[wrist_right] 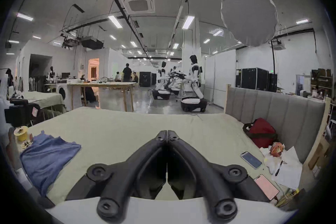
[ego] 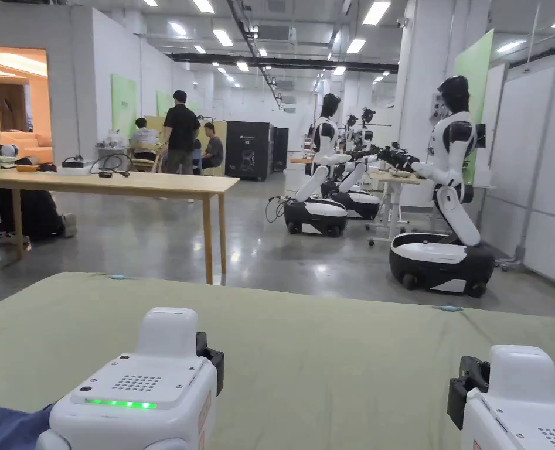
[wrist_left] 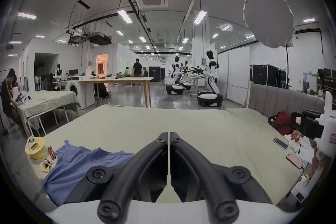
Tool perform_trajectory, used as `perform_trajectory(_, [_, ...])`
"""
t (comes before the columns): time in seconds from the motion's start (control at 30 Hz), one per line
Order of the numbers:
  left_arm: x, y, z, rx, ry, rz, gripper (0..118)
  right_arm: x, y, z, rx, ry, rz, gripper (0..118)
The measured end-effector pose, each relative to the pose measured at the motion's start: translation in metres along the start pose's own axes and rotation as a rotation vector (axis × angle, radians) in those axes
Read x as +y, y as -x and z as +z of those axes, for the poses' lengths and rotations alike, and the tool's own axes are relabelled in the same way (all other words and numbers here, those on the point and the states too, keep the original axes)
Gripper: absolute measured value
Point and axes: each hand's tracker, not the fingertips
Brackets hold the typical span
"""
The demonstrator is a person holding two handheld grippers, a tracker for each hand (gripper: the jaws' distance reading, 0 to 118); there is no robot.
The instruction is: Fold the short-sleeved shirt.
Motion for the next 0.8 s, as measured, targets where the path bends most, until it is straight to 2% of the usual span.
perform_trajectory(0.07, [0.0,0.02,0.006,0.039,0.012,-0.006,0,-0.001,0.013,-0.006,0.031,0.01,0.012,1])
perform_trajectory(0.17, [0.001,0.064,0.025,0.158,0.004,0.009,0,0.0,0.055,-0.016,0.151,0.013,0.004,1])
perform_trajectory(0.23, [0.002,0.1,0.042,0.245,0.003,0.038,0,0.003,0.093,-0.022,0.247,0.006,-0.002,1])
perform_trajectory(0.37, [-0.003,0.158,0.076,0.453,0.008,0.004,0,0.008,0.171,-0.025,0.424,-0.014,0.011,1])
perform_trajectory(0.5, [-0.012,0.203,0.107,0.574,0.031,0.026,0,0.005,0.236,-0.022,0.57,-0.006,0.025,1])
perform_trajectory(0.67, [-0.016,0.229,0.125,0.622,0.049,0.048,0,0.001,0.278,-0.018,0.631,-0.018,0.065,1])
perform_trajectory(0.8, [-0.02,0.24,0.12,0.611,0.071,0.071,0,-0.002,0.284,-0.023,0.652,-0.003,0.06,1])
